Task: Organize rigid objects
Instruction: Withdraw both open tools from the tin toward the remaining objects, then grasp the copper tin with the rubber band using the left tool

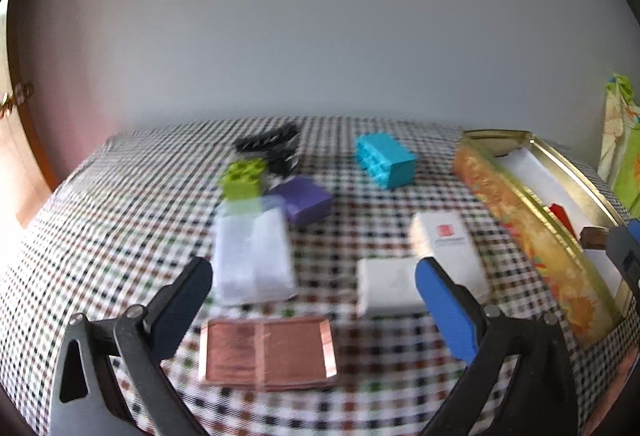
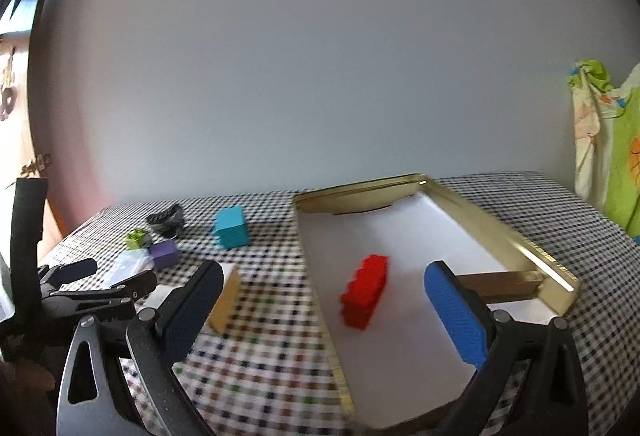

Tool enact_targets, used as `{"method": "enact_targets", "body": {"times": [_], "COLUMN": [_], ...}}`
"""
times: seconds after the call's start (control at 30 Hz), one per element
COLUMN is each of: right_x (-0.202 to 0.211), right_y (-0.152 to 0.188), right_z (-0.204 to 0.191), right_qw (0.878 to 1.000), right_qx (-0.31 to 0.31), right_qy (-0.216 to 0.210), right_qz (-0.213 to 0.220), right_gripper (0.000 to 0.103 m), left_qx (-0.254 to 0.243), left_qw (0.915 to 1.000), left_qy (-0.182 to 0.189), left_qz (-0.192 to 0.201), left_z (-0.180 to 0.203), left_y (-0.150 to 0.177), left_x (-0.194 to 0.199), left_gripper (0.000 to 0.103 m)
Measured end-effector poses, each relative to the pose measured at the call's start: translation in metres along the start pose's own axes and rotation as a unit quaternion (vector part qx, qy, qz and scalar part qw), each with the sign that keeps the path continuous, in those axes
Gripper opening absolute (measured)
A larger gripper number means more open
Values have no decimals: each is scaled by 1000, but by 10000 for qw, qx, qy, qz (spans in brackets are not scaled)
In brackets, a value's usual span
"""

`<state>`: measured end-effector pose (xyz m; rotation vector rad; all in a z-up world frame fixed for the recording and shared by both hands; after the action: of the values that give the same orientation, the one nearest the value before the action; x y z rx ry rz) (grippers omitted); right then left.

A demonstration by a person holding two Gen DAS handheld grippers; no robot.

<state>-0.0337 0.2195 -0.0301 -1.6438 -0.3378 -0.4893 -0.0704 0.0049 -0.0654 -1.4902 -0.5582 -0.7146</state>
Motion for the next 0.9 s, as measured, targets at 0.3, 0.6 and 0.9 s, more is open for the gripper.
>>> {"method": "enact_targets", "body": {"times": [0.3, 0.6, 0.9], "right_x": [-8, -11, -21], "right_y": [5, 9, 10], "right_z": [-34, -47, -45], "right_qw": [9992, 9983, 9969], "right_qx": [140, 254, 95], "right_qy": [-269, -347, -415], "right_qz": [-255, -402, -661], "right_gripper": [102, 102, 102], "left_qx": [390, 342, 248], "left_qw": [9956, 9925, 9932], "left_qy": [304, 118, -118], "left_qz": [-795, -1169, -1129], "left_z": [-34, -38, -42], "left_y": [25, 34, 37], "left_x": [-18, -23, -16], "left_gripper": [103, 102, 78]}}
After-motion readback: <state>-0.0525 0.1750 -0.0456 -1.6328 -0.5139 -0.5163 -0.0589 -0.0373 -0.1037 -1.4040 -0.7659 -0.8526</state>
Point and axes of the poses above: each gripper's, at about its wrist camera, not at the fingertips, and x roughly against the way its jaws point, z to its right, y to its underside, the point moved 6 cm from there along -x, roughly the way its jaws point, and after that the axes turned 7 degrees about -z, right-handed, at the moved point
